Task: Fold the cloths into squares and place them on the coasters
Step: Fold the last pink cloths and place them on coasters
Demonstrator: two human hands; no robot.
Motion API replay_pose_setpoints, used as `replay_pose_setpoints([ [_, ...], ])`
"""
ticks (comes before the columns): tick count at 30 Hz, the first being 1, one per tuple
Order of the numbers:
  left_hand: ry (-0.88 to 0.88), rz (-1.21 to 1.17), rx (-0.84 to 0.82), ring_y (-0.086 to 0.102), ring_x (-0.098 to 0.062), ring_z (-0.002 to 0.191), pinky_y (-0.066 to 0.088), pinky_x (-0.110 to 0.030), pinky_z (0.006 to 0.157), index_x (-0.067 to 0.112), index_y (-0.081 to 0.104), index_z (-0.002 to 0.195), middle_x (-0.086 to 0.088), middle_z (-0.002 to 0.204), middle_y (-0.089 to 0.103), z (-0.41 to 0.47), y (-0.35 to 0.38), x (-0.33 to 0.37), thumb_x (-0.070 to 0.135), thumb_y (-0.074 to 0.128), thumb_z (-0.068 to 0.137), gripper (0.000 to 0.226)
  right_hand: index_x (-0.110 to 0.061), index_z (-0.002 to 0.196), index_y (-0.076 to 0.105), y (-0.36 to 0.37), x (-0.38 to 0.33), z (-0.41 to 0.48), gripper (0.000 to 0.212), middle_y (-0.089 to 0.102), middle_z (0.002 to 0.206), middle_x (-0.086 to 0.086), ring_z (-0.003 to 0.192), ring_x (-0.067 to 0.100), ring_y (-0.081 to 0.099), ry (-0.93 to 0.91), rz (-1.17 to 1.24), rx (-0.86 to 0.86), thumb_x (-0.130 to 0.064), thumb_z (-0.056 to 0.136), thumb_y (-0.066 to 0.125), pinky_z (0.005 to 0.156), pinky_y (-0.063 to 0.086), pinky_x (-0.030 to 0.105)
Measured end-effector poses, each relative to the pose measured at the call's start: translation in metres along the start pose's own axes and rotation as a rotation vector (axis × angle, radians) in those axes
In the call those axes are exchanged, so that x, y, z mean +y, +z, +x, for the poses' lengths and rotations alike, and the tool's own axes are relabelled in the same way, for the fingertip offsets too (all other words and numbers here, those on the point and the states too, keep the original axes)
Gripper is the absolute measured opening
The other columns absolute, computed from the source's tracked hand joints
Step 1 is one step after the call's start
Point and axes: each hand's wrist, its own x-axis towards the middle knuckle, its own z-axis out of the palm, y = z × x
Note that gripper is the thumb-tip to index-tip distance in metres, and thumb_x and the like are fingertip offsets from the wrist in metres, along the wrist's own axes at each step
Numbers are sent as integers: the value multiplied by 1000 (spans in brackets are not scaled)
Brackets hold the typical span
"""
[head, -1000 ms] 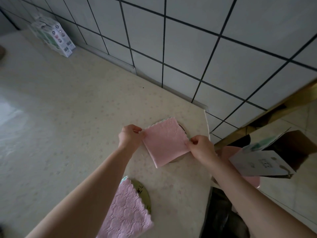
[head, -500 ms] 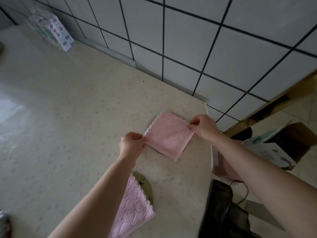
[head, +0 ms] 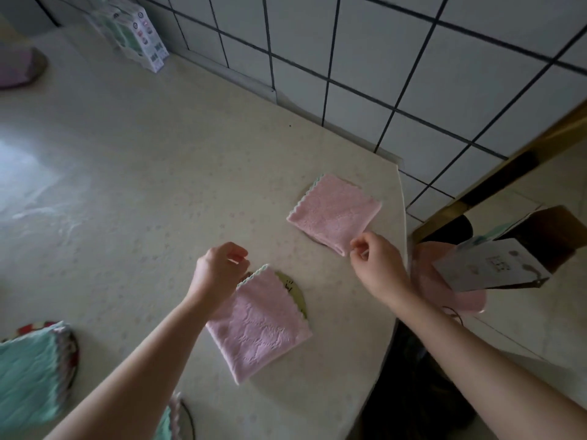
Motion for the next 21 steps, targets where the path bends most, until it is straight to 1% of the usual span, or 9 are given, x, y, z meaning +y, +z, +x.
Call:
replay_pose_setpoints([
  [3,36,47,-39,64,-10,77,43,-19,71,19,72,95,5,87,70,-16,-9,-26,17,69,81,14,-12,97,61,31,-8,-45,13,65,92,4,80,17,60,-40,23,-45,-13,84,61,74,48,28],
  [5,45,43,-58,64,-10,77,42,-19,69,19,71,95,5,88,71,-27,-12,-42,16,67,81,15,-11,96,61,49,-14,-72,12,65,92,4,83,20,61,-19,40,-61,-14,84,62,78,50,33],
  [7,59,42,-84,62,-10,77,40,-18,68,18,71,93,4,88,71,-38,-14,-58,18,68,81,13,-10,96,62,63,-20,-94,13,66,93,5,86,22,62,34,70,-56,-18,85,63,80,49,32],
  [10,59,37,-79,61,-12,79,37,-18,67,18,72,93,1,89,72,-51,-17,-78,20,67,81,13,-5,101,62,80,-31,-115,25,66,99,12,94,28,60,100,49,-64,-25,86,62,81,43,31],
  [13,23,-13,-44,60,-13,80,36,-17,68,16,72,93,-2,91,72,-56,-19,-87,16,68,80,14,-2,103,61,86,-38,-120,26,67,102,14,99,33,60,201,63,-79,-22,87,60,81,42,32],
  [16,-30,-65,-36,58,-13,77,37,-18,66,14,73,94,-5,91,73,-59,-19,-86,13,69,79,16,-7,103,63,87,-39,-116,22,69,103,12,97,33,64,318,131,-70,-21,86,60,87,49,35],
  [19,-85,-153,-27,59,-16,80,40,-20,69,13,72,97,-6,91,72,-63,-18,-87,12,71,78,19,-10,99,66,85,-42,-110,16,71,99,10,90,33,67,321,160,-42,-18,85,62,86,51,37],
  [21,-97,-186,-23,60,-16,79,41,-20,64,16,72,95,-2,87,71,-66,-17,-91,13,72,77,17,-9,98,66,83,-44,-104,14,71,97,10,89,31,66,305,168,-24,-15,85,62,85,52,38],
])
